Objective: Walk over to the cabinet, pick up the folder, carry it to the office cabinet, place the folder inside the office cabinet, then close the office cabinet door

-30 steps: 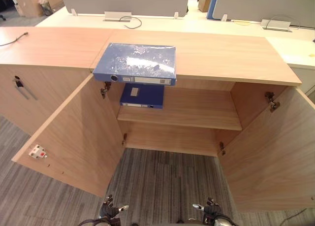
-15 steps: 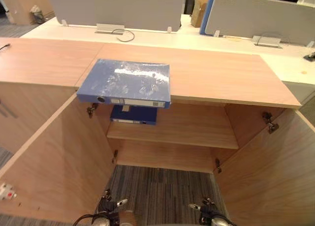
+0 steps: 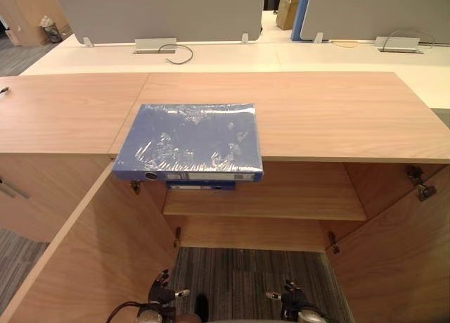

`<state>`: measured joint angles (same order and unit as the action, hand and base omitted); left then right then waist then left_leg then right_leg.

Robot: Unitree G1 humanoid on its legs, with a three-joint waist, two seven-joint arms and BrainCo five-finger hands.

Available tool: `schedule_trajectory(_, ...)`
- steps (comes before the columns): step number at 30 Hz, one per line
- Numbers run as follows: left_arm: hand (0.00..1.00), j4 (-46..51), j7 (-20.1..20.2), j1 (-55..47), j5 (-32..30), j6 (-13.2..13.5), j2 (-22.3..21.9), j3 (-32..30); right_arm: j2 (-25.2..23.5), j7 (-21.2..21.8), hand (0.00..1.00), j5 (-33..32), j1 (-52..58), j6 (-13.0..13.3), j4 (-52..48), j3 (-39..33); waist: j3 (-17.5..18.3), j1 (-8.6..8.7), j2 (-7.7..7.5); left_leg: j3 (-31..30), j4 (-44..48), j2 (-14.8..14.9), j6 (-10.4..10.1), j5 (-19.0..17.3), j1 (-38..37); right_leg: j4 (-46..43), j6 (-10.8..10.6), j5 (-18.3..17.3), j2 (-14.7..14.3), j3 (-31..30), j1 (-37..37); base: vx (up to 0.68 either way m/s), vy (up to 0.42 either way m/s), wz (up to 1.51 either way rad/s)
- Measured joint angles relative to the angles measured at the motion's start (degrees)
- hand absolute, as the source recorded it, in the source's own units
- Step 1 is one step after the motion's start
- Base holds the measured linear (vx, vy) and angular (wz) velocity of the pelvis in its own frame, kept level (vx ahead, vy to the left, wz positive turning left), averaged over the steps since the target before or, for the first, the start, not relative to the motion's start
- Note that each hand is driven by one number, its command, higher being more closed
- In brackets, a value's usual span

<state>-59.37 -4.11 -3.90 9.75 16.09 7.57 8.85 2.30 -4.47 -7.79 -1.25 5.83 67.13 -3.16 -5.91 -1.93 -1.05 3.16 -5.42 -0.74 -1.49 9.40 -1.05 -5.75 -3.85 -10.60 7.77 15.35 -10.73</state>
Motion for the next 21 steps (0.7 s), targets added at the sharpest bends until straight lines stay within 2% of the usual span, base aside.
schedule_trajectory(2, 0.00, 6.78, 2.93, -1.78, 4.76, -0.29, 1.51, 4.79, 0.75, 0.04, 0.00, 0.12, 0.05, -0.02, 0.01, 0.64, 0.03, 0.09, 0.05, -0.13, -0.02, -0.03, 0.00, -0.01, 0.06, 0.15, -0.02, -0.02, 0.02, 0.02, 0.00, 0.00, 0.000, 0.00)
schedule_trajectory(3, 0.00, 14.60, 7.38, -3.87, 13.40, -0.87, 2.86, 8.41, 1.10, 0.53, 0.00, 0.42, -0.10, -0.08, 0.01, 1.21, 0.03, 0.10, 0.12, -0.24, -0.02, -0.17, 0.02, -0.06, 0.17, 0.21, -0.18, -0.14, 0.14, 0.04, 0.07, 0.00, 0.000, 0.00)
schedule_trajectory(6, 0.00, 26.02, 15.35, -6.47, 28.73, -2.46, 5.85, 11.84, 1.63, 1.66, 0.00, 2.32, -0.54, -0.16, 0.01, 3.35, 0.07, 0.14, 0.18, -0.36, -0.02, -0.34, 0.12, -0.37, 0.46, 0.42, -0.34, -0.26, 0.27, 0.02, 0.32, 0.00, 0.000, 0.00)
schedule_trajectory(7, 0.00, 31.37, 19.23, -6.93, 34.89, -3.88, 8.89, 13.29, 1.80, 2.37, 0.00, 2.48, -0.97, -0.18, 0.03, 4.39, 0.19, 0.20, 0.24, -0.47, -0.01, -0.44, 0.07, -0.52, 0.92, 0.65, -0.36, -0.27, 0.30, 0.06, 0.64, 0.00, 0.000, 0.00)
schedule_trajectory(8, 0.00, 33.51, 20.50, -7.13, 36.86, -4.41, 10.20, 13.56, 1.86, 2.68, 0.00, 2.54, -1.32, -0.18, 0.10, 4.90, 0.18, 0.22, 0.24, -0.49, -0.01, -0.46, 0.09, -0.54, 1.07, 0.78, -0.35, -0.25, 0.30, 0.07, 0.72, 0.00, 0.000, 0.00)
schedule_trajectory(9, 0.00, 38.16, 22.53, -7.55, 40.13, -5.25, 13.31, 14.41, 1.95, 3.12, 0.00, 2.96, -1.77, -0.18, 0.11, 5.88, 0.19, 0.20, 0.22, -0.50, 0.02, -0.61, 0.20, -0.59, 1.15, 1.06, -0.40, -0.20, 0.34, 0.09, 0.69, 0.04, 0.007, 0.00)
schedule_trajectory(10, 0.00, 40.73, 23.49, -7.89, 41.18, -5.60, 15.01, 14.68, 2.06, 3.23, 0.00, 3.42, -1.99, -0.17, 0.11, 6.57, 0.22, 0.18, 0.21, -0.50, 0.04, -0.76, 0.23, -0.66, 1.14, 1.16, -0.44, -0.18, 0.32, 0.13, 0.61, 0.07, 0.004, 0.01)
schedule_trajectory(11, 0.00, 46.79, 25.59, -8.85, 43.28, -5.79, 18.52, 14.68, 2.35, 3.86, 0.00, 4.64, -2.54, -0.17, 0.13, 7.86, 0.23, 0.17, 0.20, -0.57, 0.25, -1.12, 0.27, -0.82, 1.15, 1.64, -0.56, -0.10, 0.35, 0.28, 0.32, 0.07, -0.001, 0.03)
schedule_trajectory(14, 0.00, 53.78, 28.38, -9.94, 45.46, -5.56, 22.59, 14.21, 3.00, 4.53, 0.00, 4.81, -3.65, -0.17, 0.13, 10.27, 0.28, 0.11, 0.15, -1.39, 0.28, -1.76, 0.31, -0.85, 1.15, 2.69, -0.92, 0.20, 0.53, 1.22, -0.65, 0.07, -0.006, 0.12)
schedule_trajectory(17, 0.00, 54.44, 28.94, -10.36, 47.21, -5.52, 22.61, 14.25, 3.28, 5.07, 0.00, 4.78, -4.71, -0.11, 0.12, 12.15, 0.39, -0.07, 0.01, -2.44, 0.27, -1.80, 0.31, -0.84, 1.15, 3.02, -0.92, 0.25, 0.37, 1.85, -1.30, 0.03, -0.014, 0.15)
schedule_trajectory(21, 0.00, 54.22, 28.47, -12.56, 46.01, -5.51, 22.57, 14.56, 3.42, 5.48, 0.00, 4.76, -5.29, -0.06, 0.13, 13.71, 0.41, -0.48, 0.04, -2.62, 0.23, -1.38, 0.26, -0.81, 1.13, 2.87, -0.83, 0.31, 0.02, 1.94, -1.32, 0.00, -0.002, 0.01)
